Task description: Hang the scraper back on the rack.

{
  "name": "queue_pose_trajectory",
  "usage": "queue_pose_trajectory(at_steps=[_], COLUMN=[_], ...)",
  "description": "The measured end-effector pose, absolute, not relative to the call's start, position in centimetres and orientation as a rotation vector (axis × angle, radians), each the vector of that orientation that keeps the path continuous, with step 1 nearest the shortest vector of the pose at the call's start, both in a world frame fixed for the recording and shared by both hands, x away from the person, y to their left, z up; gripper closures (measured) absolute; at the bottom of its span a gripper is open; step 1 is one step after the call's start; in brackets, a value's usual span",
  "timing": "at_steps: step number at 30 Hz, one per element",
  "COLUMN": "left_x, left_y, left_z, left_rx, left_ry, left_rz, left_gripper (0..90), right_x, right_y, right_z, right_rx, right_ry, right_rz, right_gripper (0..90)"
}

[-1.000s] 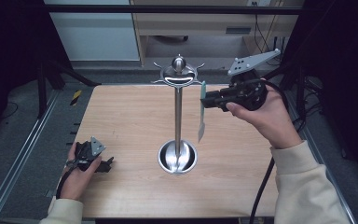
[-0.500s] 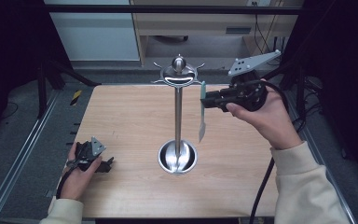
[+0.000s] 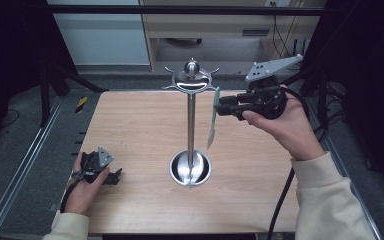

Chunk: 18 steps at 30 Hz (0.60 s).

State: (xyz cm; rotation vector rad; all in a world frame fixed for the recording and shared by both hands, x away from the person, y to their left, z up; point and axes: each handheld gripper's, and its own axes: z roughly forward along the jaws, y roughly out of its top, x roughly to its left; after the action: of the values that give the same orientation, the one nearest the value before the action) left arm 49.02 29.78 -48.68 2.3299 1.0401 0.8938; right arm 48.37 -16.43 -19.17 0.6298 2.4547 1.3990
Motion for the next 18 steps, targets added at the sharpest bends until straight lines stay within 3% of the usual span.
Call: queue_pose_trajectory(at_steps=[18], left_x=[49.0], left_y=[29.6], left_z=[-48.8], left_rx=[2.342], left_ry=[1.035], left_rz=[0.898], left_gripper=[3.0], right_x=[47.1], right_y=[-19.6], right_z=[-22.7], right_rx=[0.826], right_ry=[2.238], right_rz=[1.306], right_gripper=[28.8])
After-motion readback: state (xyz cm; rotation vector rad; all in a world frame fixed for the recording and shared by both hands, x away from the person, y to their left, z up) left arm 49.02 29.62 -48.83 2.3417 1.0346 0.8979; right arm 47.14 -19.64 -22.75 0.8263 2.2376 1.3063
